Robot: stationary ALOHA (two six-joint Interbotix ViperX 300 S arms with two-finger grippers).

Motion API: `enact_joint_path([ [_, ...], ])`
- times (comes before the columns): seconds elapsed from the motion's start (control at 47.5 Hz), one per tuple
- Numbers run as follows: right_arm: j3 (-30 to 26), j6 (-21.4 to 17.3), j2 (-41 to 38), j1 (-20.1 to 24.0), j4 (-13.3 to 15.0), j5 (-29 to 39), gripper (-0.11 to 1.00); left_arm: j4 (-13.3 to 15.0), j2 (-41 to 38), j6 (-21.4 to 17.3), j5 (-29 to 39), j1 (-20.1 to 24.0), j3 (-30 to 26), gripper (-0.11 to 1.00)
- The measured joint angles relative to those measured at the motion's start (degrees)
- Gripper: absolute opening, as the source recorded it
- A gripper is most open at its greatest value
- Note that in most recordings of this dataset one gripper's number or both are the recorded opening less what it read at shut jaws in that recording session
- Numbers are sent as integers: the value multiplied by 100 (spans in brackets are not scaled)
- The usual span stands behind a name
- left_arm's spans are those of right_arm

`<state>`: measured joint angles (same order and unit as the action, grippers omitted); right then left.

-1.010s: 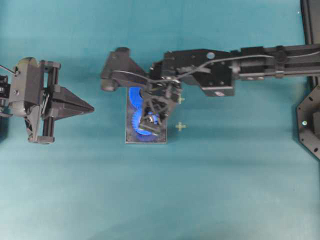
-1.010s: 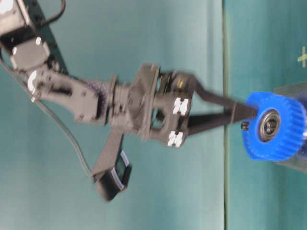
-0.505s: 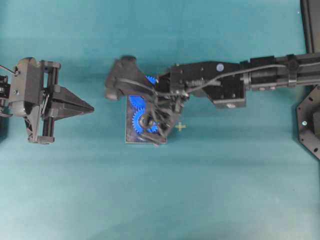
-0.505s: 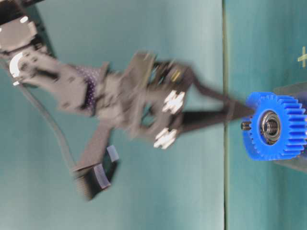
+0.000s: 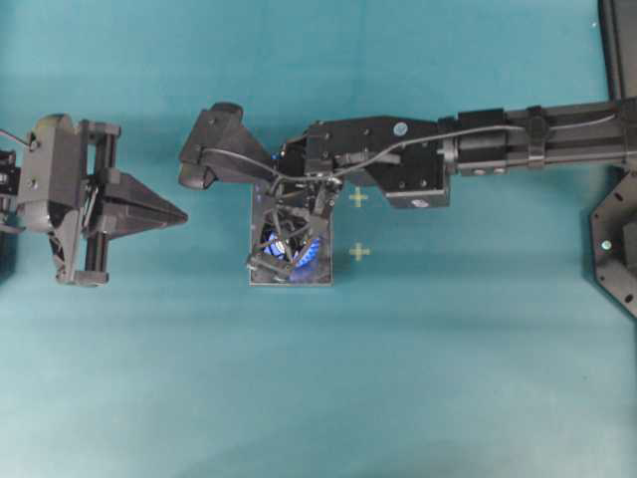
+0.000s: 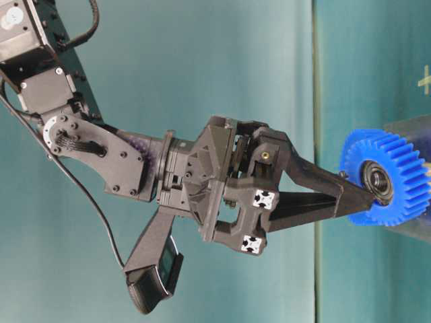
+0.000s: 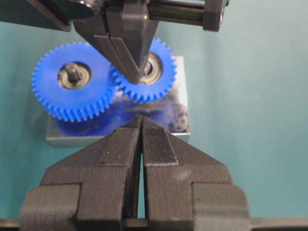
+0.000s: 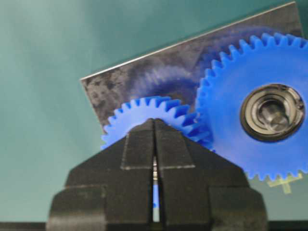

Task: Fit the small gear onto the shaft.
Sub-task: 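Align the gear bore with the shaft, meshing teeth with the large gear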

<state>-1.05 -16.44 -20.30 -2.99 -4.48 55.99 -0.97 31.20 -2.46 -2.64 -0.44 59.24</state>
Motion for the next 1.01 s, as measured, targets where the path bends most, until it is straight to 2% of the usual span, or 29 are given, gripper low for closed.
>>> enact_joint_path([
  [0.421,105,9,53,-35,44,-35,-1,0,0,0,9,9,0,0],
  [0.589,431,-18,237,-53,88,-79,-1,0,0,0,0,0,-9,0],
  [0.737,870,-272,422,-299,176,-237,-1,0,0,0,0,-9,-9,0],
  [0.842,1037,-316,536,-422,229,-316,-1,0,0,0,0,0,0,0],
  [1.01,1063,-369,571,-220,229,-290,-1,0,9,9,0,0,-9,0],
])
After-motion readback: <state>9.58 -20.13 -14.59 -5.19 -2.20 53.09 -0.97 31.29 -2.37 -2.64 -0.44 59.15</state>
